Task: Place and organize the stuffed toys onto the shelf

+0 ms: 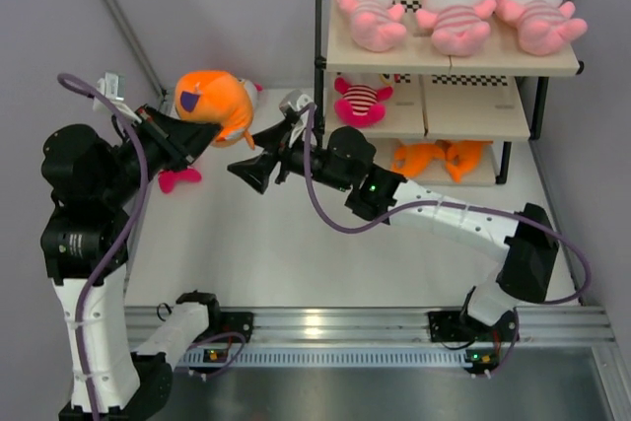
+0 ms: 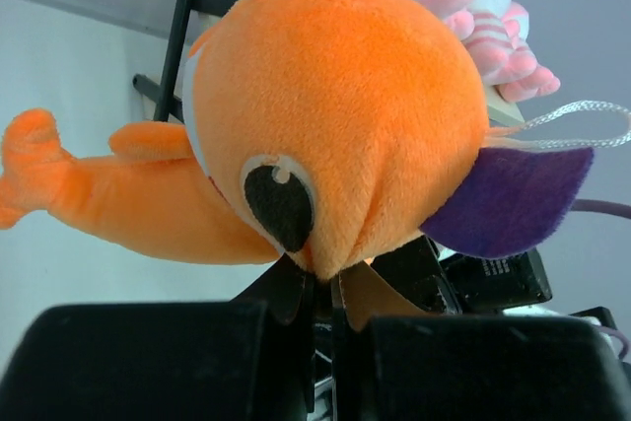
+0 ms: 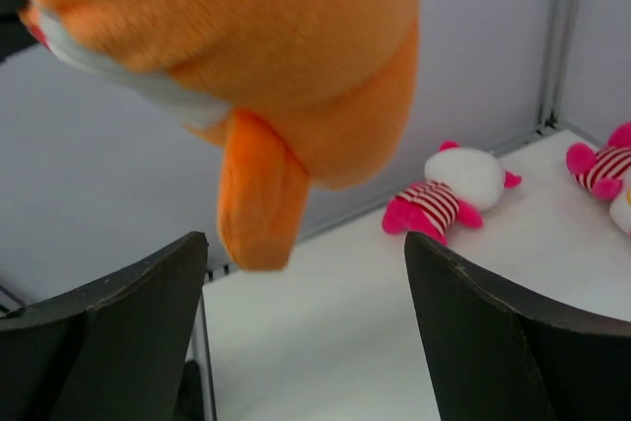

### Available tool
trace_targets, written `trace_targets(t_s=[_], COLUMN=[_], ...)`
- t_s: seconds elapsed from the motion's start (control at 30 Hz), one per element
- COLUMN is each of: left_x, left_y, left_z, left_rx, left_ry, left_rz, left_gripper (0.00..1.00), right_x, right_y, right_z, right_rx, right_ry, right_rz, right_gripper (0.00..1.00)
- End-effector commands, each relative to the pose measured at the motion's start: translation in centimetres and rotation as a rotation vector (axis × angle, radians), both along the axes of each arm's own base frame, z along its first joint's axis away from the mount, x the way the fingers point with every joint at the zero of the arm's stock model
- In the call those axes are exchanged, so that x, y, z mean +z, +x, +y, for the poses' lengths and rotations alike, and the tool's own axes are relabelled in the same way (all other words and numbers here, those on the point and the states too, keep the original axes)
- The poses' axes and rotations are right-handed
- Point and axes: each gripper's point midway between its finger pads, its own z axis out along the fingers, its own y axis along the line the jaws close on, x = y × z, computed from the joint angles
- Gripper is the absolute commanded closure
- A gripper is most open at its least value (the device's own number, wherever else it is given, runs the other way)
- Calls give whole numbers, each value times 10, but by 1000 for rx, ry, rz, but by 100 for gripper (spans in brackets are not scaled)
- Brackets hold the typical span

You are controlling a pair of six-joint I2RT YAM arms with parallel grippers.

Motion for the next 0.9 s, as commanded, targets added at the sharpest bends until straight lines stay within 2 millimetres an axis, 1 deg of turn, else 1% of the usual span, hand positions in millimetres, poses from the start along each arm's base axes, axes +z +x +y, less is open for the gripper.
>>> trace_targets(t_s=[0.0, 0.03, 0.07, 0.1, 0.17, 0.2, 0.23, 0.27, 0.3, 0.47, 0.53, 0.57, 0.6, 0.63, 0.67, 0.7, 0.73, 0.77, 0.8, 0.83, 0.87], left_x=[13, 16, 18, 19, 20, 20, 18, 17, 18, 11, 12, 12, 14, 13, 13, 12, 9, 8, 3, 2, -1], left_y=[8, 7, 6, 6, 7, 6, 6, 5, 5, 5, 3, 2, 1, 2, 2, 2, 4, 4, 11, 10, 11], left_z=[-8, -9, -9, -9, -9, -11, -12, -13, -14, -17, -17, -16, -16, -15, -13, -10, -7, -3, 6, 13, 18], left_rx=[-42, -42, -44, -43, -44, -56, -62, -70, -77, -91, -91, -90, -89, -83, -72, -60, -45, -27, 26, 59, 87], left_ry=[-95, -99, -103, -107, -121, -125, -134, -141, -146, -158, -155, -153, -146, -128, -109, -91, -44, -13, 49, 85, 123], left_rz=[8, 1, -3, -5, -3, 0, 12, 18, 20, 41, 36, 32, 21, 8, -7, -18, -47, -66, -93, -115, -123], left_gripper=[100, 100, 100, 100, 100, 100, 100, 100, 100, 100, 100, 100, 100, 100, 100, 96, 87, 76, 53, 43, 36], right_x=[85, 84, 88, 84, 87, 82, 80, 83, 79, 78, 78, 82, 81, 81, 78, 77, 76, 69, 65, 55, 56], right_y=[-3, -1, 1, 3, 2, 8, 10, 17, 23, 41, 43, 41, 40, 39, 35, 32, 28, 17, 12, 7, -4], right_z=[-1, 2, 3, 9, 13, 16, 20, 18, 19, 14, 14, 13, 13, 13, 13, 12, 11, 9, 6, 5, -3], right_rx=[-22, -22, -27, -21, -11, -38, -50, -91, -121, -220, -230, -225, -221, -215, -201, -190, -174, -132, -118, -109, -79], right_ry=[335, 348, 368, 378, 399, 397, 393, 401, 393, 420, 419, 422, 411, 399, 357, 337, 314, 247, 212, 157, 126], right_rz=[-63, -52, -52, -50, -53, -43, -31, -18, 0, 43, 47, 47, 53, 56, 70, 73, 78, 88, 93, 108, 112], right_gripper=[18, 18, 18, 18, 18, 18, 18, 18, 18, 21, 35, 57, 68, 77, 93, 99, 100, 100, 100, 100, 100])
